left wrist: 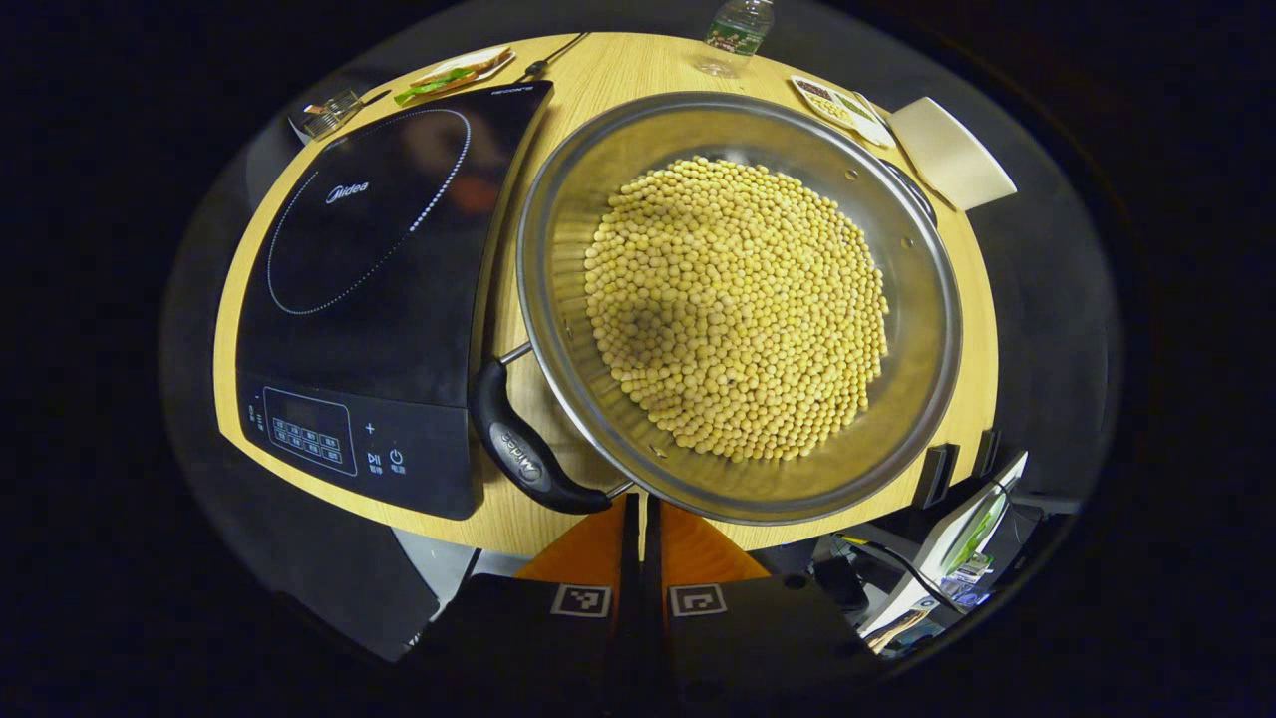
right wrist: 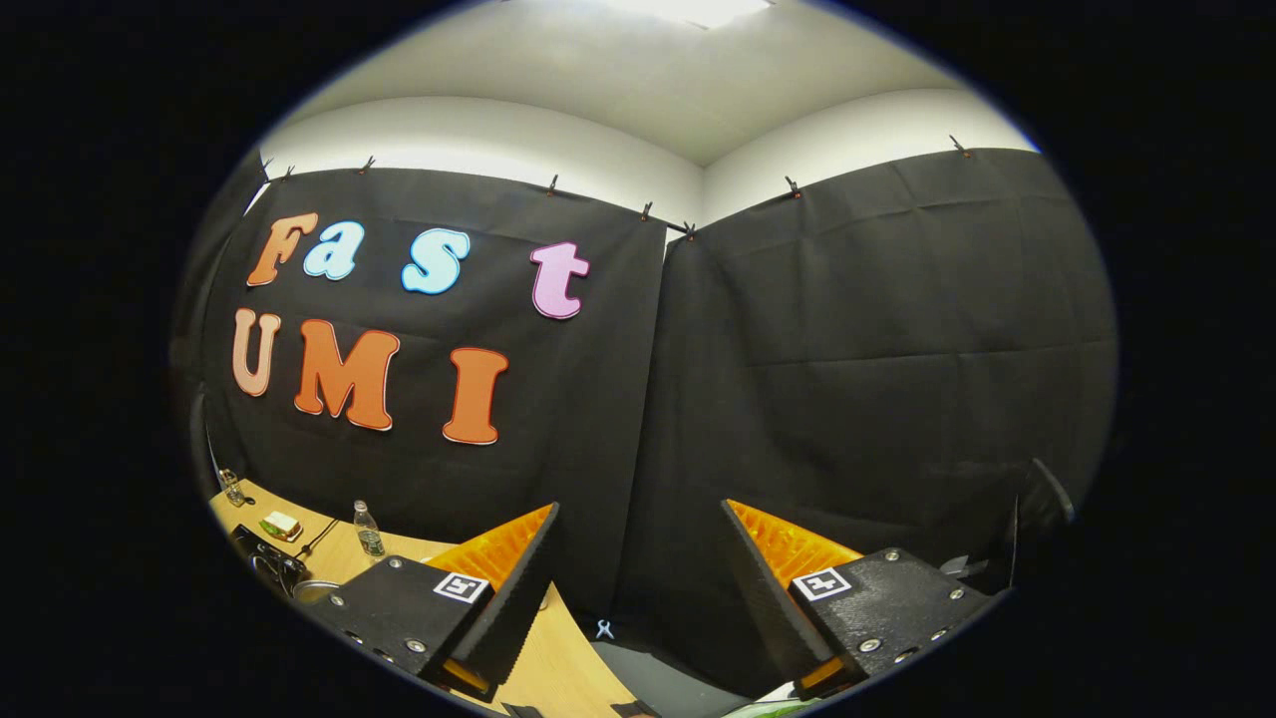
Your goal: First push the handle of the pot to place it horizontally, then grasp the pot with both hands and set it on the induction cooktop.
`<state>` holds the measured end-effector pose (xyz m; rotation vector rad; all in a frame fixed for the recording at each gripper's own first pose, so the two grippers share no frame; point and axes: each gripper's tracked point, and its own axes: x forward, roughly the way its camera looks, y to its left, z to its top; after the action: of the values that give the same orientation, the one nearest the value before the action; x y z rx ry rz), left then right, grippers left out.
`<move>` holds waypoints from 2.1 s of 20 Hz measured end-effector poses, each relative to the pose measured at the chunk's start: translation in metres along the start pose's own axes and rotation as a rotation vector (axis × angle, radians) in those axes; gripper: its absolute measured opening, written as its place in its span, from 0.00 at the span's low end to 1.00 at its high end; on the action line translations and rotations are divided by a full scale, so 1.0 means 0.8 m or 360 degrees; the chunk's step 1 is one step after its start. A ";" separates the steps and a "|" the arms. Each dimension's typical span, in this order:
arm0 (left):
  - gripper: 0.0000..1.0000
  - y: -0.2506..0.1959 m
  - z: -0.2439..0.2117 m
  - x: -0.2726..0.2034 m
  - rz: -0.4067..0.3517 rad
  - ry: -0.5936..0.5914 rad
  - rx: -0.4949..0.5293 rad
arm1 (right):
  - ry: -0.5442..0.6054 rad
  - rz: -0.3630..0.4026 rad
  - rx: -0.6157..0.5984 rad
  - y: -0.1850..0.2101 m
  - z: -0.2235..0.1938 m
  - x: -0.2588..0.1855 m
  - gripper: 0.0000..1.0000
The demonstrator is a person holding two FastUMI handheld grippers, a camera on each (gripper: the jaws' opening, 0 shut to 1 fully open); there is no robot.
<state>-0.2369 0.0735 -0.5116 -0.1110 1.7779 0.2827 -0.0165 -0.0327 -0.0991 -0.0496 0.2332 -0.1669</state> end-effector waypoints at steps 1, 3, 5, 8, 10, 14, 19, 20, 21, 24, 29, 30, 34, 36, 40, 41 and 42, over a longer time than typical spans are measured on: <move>0.08 -0.004 0.003 0.000 0.0008 -0.0016 0.0016 | 0.0005 0.0002 0.0003 0.001 -0.001 0.000 0.95; 0.08 0.000 0.009 0.002 0.0021 -0.0053 0.0058 | 0.0015 -0.0004 0.0012 0.002 -0.003 -0.001 0.95; 0.08 0.008 0.012 0.007 0.0037 -0.0081 0.0076 | 0.0026 -0.0004 0.0025 0.005 -0.004 -0.001 0.95; 0.08 0.014 0.018 0.009 0.0060 -0.0132 0.0091 | 0.0038 -0.0001 0.0036 0.007 -0.005 -0.002 0.95; 0.08 0.019 0.024 0.016 0.0081 -0.0159 0.0132 | 0.0043 -0.0002 0.0034 0.009 -0.005 -0.003 0.95; 0.08 0.024 0.033 0.019 0.0089 -0.0217 0.0171 | 0.0071 -0.0002 0.0023 0.015 -0.011 -0.005 0.95; 0.08 0.027 0.041 0.018 0.0097 -0.0296 0.0160 | 0.0102 0.0018 0.0018 0.029 -0.017 -0.002 0.95; 0.08 0.041 0.051 0.024 0.0102 -0.0310 0.0159 | 0.0107 0.0023 0.0014 0.031 -0.019 -0.002 0.95; 0.08 0.043 0.054 0.025 0.0107 -0.0323 0.0161 | 0.0111 0.0028 0.0011 0.034 -0.020 -0.002 0.95; 0.08 0.036 0.053 0.015 0.0106 -0.0355 0.0165 | 0.0127 0.0050 0.0007 0.044 -0.025 0.000 0.95; 0.08 0.052 0.075 0.022 0.0071 -0.0408 0.0181 | 0.0157 0.0083 0.0007 0.065 -0.032 0.004 0.95; 0.08 0.054 0.077 0.023 0.0063 -0.0421 0.0191 | 0.0162 0.0093 0.0013 0.069 -0.035 0.005 0.95; 0.08 0.062 0.089 0.009 0.0030 -0.0465 0.0223 | 0.0200 0.0125 0.0032 0.089 -0.044 0.009 0.95; 0.08 0.068 0.091 0.002 0.0024 -0.0486 0.0243 | 0.0216 0.0142 0.0037 0.099 -0.046 0.007 0.95; 0.07 0.079 0.100 -0.014 0.0012 -0.0514 0.0315 | 0.0259 0.0158 0.0024 0.117 -0.056 0.006 0.95; 0.07 0.083 0.105 -0.018 0.0009 -0.0520 0.0337 | 0.0270 0.0159 0.0022 0.121 -0.058 0.004 0.95; 0.07 0.085 0.109 -0.018 0.0008 -0.0526 0.0356 | 0.0289 0.0158 0.0024 0.125 -0.061 0.003 0.97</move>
<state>-0.1664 0.1595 -0.5066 0.0961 1.4695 0.0965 -0.0095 0.0641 -0.1541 -0.0076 0.4145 -0.0739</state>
